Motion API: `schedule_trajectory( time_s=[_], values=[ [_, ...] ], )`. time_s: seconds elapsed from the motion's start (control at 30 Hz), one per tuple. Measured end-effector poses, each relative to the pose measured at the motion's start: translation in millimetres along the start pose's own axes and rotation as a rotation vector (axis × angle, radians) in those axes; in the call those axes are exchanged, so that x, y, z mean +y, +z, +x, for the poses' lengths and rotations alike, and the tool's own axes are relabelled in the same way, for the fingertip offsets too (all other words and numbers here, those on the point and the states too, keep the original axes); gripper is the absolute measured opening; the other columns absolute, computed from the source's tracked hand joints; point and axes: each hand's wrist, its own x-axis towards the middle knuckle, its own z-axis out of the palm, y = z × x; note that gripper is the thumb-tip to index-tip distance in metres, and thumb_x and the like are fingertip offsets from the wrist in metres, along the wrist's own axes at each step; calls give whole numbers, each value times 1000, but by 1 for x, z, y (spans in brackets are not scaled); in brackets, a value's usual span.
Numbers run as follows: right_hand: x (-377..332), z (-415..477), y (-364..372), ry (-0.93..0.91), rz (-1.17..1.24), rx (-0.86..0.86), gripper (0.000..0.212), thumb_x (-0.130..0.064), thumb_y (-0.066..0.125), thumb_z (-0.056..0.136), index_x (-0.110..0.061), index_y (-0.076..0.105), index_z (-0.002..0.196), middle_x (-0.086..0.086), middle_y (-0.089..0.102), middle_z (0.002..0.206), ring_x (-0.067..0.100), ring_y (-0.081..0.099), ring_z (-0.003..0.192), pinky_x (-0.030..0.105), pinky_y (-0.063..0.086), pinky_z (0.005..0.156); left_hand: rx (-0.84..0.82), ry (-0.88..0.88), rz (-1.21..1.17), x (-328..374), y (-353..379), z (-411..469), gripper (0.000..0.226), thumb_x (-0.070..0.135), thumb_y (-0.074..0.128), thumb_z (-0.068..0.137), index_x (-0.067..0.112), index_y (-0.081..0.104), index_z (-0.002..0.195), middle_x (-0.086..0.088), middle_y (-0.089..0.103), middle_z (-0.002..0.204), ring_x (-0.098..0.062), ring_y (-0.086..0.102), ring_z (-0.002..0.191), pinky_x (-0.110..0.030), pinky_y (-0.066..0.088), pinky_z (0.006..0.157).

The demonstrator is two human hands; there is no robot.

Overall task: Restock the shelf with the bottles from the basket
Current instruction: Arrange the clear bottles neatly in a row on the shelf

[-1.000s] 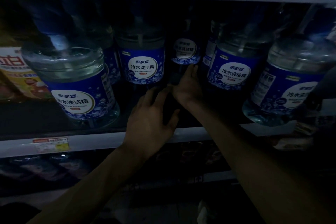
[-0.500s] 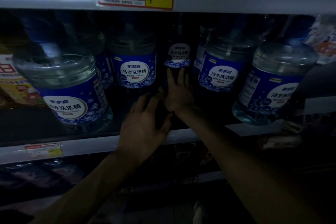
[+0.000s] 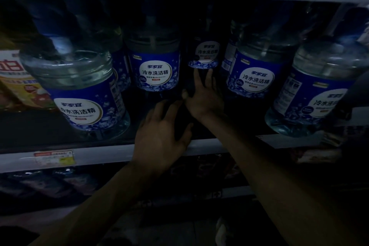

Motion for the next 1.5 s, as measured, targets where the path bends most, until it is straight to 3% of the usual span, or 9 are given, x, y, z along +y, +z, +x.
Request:
schedule_trajectory(
  time_s=[0.3, 0.43, 0.7, 0.87, 1.1, 1.33, 1.5],
  values=[
    [-1, -2, -1, -23, -1, -6, 73, -55, 39, 101, -37, 3, 161, 10, -20, 168, 35, -7, 156, 52, 12, 125, -1, 2, 41, 2, -3, 0, 70, 59, 41, 89, 26, 46, 150, -4, 52, 146, -29, 54, 128, -50, 50, 101],
    [-2, -10, -7, -89, 41, 40, 74, -45, 52, 100, -31, 14, 161, 15, -8, 169, 40, -2, 155, 56, 24, 121, 36, 0, 38, 2, -3, 2, 70, 59, 43, 90, 22, 50, 149, -7, 53, 147, -31, 54, 129, -51, 50, 103],
    [-8, -40, -43, -222, 101, 100, 76, -23, 63, 94, -23, 24, 159, 12, 19, 165, 34, 25, 149, 43, 39, 115, 84, -32, 4, 0, -15, -5, 71, 60, 42, 91, 21, 50, 150, -6, 52, 148, -31, 53, 132, -51, 50, 104],
    [-8, -64, -72, -279, 126, 180, 68, -28, 63, 94, -18, 36, 155, 11, 41, 152, 31, 44, 136, 43, 48, 105, 143, -46, -63, 11, -25, -2, 71, 62, 44, 90, 25, 48, 151, -3, 52, 146, -28, 52, 132, -50, 52, 101],
    [6, -101, -119, -295, 54, 271, 71, -44, 63, 95, -24, 33, 157, 5, 30, 162, 23, 32, 147, 36, 39, 113, 254, 12, -90, 39, -41, 5, 69, 61, 48, 93, 23, 49, 150, -2, 53, 147, -26, 55, 128, -50, 55, 97],
    [23, -136, -163, -358, 96, 412, 54, -40, 64, 95, -25, 51, 145, -2, 45, 150, 19, 51, 131, 36, 51, 104, 293, 62, -177, 78, -45, 3, 66, 60, 50, 93, 28, 47, 151, 3, 49, 148, -23, 55, 130, -47, 57, 96],
    [67, -165, -171, -320, 41, 488, 61, -41, 65, 92, -20, 49, 146, 5, 40, 154, 25, 49, 135, 34, 49, 107, 272, 119, -226, 109, -28, 4, 66, 59, 51, 93, 28, 47, 152, 2, 49, 150, -22, 53, 133, -48, 55, 100]
  ],
)
